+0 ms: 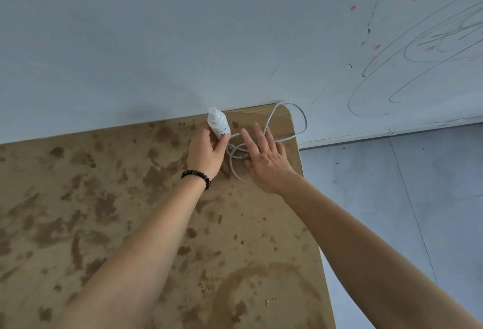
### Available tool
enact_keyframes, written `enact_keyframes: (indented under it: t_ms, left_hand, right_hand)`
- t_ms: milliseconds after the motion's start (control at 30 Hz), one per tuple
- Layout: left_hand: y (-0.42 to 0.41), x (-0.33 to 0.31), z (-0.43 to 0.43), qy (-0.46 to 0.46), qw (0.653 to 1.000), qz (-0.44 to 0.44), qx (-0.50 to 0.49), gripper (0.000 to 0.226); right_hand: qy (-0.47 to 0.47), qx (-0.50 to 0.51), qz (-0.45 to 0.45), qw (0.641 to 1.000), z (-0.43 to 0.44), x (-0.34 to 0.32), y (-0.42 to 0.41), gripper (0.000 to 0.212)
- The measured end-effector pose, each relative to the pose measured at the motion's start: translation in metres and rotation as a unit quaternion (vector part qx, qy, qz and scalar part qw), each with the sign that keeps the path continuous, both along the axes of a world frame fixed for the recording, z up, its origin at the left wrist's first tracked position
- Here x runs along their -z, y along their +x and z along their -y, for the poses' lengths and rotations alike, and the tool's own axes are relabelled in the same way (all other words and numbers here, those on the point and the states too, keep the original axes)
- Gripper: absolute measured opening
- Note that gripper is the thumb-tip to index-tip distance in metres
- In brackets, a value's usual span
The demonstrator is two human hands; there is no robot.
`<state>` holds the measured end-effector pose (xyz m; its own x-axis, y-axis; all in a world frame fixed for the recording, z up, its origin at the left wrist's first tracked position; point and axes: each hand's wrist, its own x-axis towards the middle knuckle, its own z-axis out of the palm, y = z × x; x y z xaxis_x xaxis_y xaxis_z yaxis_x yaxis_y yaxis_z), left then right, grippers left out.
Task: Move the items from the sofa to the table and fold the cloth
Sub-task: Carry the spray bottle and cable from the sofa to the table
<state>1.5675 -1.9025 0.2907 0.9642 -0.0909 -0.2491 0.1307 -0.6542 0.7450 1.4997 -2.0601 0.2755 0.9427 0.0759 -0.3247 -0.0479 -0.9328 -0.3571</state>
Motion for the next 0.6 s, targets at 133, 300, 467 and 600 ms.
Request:
enact_keyframes:
  t_ms: [133, 300, 467, 600]
  left_hand:
    - [-0.011, -0.019, -0.011, 0.059, 0.997, -0.016, 0.044, 0.049]
    - [-0.060, -0.082, -0.052, 0.036, 0.999, -0.013, 0.026, 0.057]
    - [-0.141, -0.157, -0.108, -0.010, 0.998, 0.068, 0.001, 0.050]
    - [-0.220, -0.180, -0.153, -0.065, 0.993, 0.075, -0.068, 0.052]
  right_hand:
    - [-0.043, -0.022, -0.020, 0.999, -0.002, -0.027, 0.009, 0.071]
    - [0.028, 0.059, 0.007, 0.998, -0.011, -0.095, -0.014, 0.057]
    - [0.127, 0.162, 0.111, 0.972, -0.028, -0.168, -0.094, 0.037]
    - [0.205, 0.246, 0.151, 0.935, -0.041, -0.198, -0.179, 0.029]
